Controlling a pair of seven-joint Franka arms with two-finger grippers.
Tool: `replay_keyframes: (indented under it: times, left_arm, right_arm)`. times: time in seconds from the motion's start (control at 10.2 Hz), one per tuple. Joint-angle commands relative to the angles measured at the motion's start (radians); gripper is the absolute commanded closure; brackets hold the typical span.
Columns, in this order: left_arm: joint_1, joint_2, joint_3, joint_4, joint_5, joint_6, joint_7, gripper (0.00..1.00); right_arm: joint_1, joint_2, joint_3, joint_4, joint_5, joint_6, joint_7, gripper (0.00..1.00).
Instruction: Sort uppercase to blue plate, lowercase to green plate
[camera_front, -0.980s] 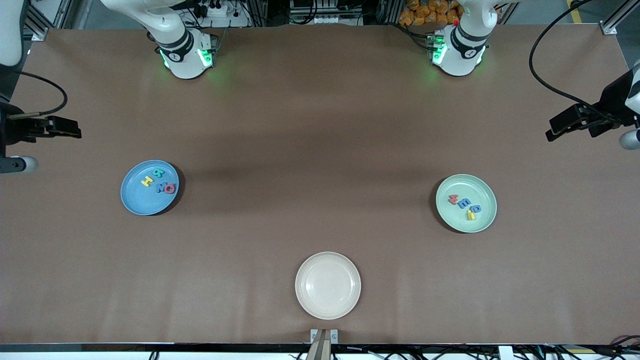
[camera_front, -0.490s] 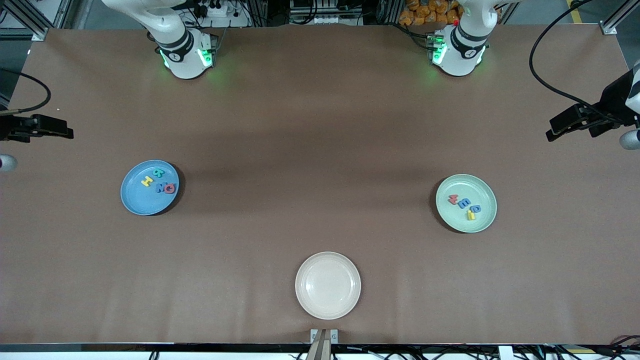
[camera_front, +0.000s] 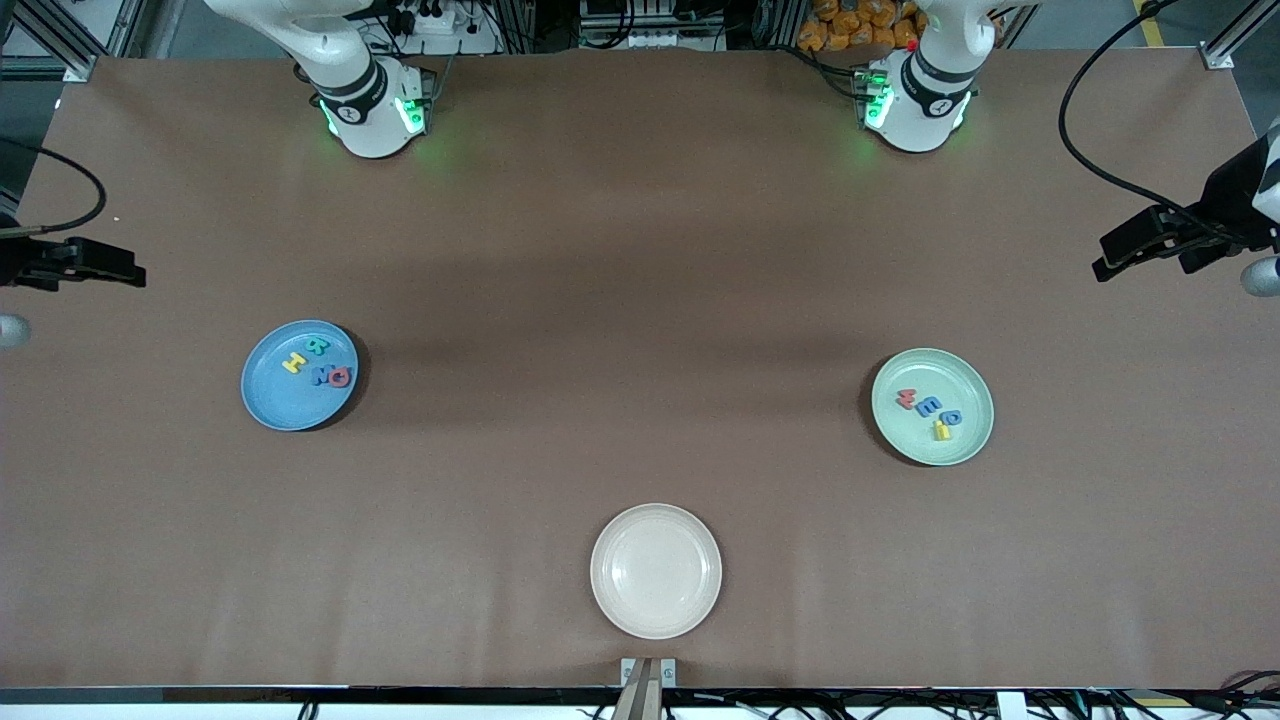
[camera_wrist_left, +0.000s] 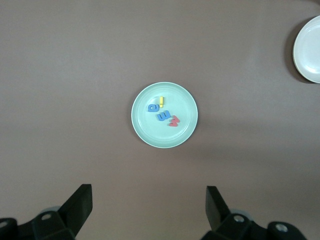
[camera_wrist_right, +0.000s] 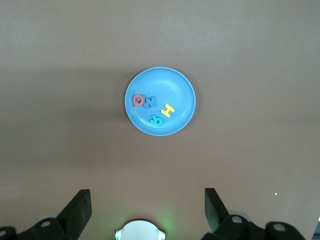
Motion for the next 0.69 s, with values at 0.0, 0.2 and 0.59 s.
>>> replay_keyframes:
  times: [0.0,0.2,0.59]
  left_arm:
    - [0.004,-0.013,-0.005,0.004,0.01,-0.007,0.002,0.0]
    - [-0.007,-0.014,-0.013,0.006,0.058,-0.018,0.002,0.0]
    - [-0.007,-0.009,-0.062,0.066,0.119,-0.117,0.002,0.0]
  right_arm:
    - [-0.02,-0.237,0.03,-0.322,-0.02,0.199,0.018,0.0]
    - [-0.038,-0.237,0.039,-0.324,-0.02,0.218,0.018,0.0]
    - [-0.089,-0.195,0.102,-0.271,-0.023,0.22,0.056,0.0]
